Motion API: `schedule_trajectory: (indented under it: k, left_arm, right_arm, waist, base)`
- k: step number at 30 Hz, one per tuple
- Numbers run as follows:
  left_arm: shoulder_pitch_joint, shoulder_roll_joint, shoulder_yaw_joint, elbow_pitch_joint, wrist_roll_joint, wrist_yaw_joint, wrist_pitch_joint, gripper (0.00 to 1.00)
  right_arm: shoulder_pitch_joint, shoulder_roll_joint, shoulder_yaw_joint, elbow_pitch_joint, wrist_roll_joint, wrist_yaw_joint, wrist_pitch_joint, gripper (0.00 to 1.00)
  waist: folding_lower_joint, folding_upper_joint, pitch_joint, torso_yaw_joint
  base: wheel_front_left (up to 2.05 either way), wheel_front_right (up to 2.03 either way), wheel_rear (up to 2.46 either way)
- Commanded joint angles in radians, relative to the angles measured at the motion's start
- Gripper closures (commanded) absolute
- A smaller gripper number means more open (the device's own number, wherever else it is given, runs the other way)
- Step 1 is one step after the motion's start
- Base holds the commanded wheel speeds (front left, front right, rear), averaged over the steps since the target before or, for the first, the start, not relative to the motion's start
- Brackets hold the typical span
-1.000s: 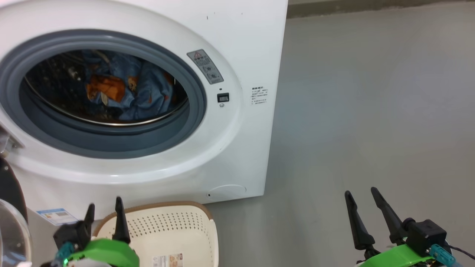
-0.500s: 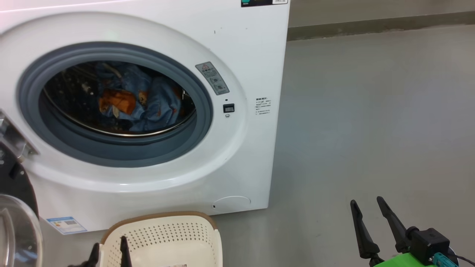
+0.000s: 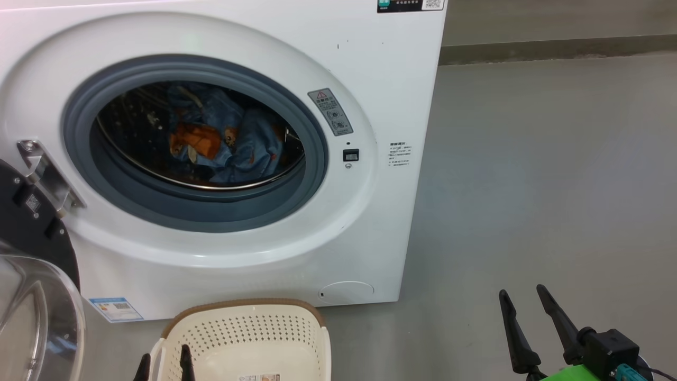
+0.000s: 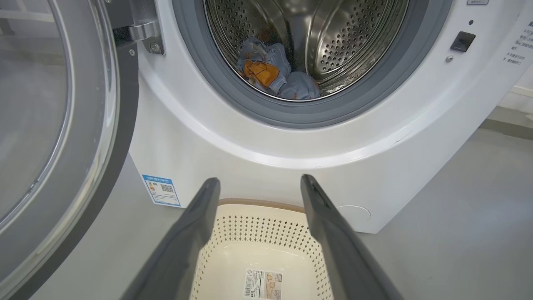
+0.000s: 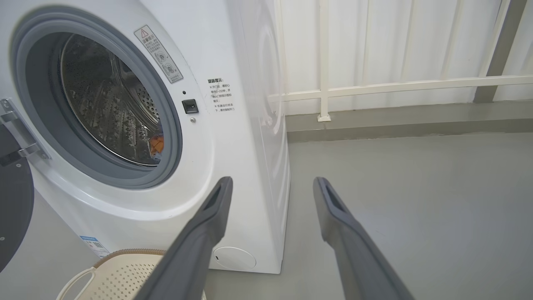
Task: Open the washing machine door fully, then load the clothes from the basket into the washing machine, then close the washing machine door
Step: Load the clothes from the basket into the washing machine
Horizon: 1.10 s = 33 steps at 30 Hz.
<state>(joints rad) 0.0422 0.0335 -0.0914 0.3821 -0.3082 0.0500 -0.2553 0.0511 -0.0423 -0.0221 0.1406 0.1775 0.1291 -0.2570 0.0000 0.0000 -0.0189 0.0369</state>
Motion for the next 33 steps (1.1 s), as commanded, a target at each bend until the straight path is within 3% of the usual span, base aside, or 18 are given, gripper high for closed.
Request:
schedule_trajectory:
  k: [1, 33]
  left_arm:
    - [-0.007, 0.019, 0.030, -0.033, 0.006, 0.009, -0.006, 0.00]
    - [0.072, 0.021, 0.049, -0.102, 0.038, 0.012, -0.006, 0.00]
  right_arm:
    - [-0.007, -0.008, 0.024, -0.020, -0.010, 0.002, -0.005, 0.00]
    - [0.035, -0.008, 0.038, 0.091, -0.040, 0.002, -0.005, 0.00]
  waist:
    - [0.0000, 0.0000, -0.002, 0.004]
    - [0.0000, 0.0000, -0.062, 0.002]
  base:
    - [0.00, 0.00, 0.00]
    - [0.00, 0.00, 0.00]
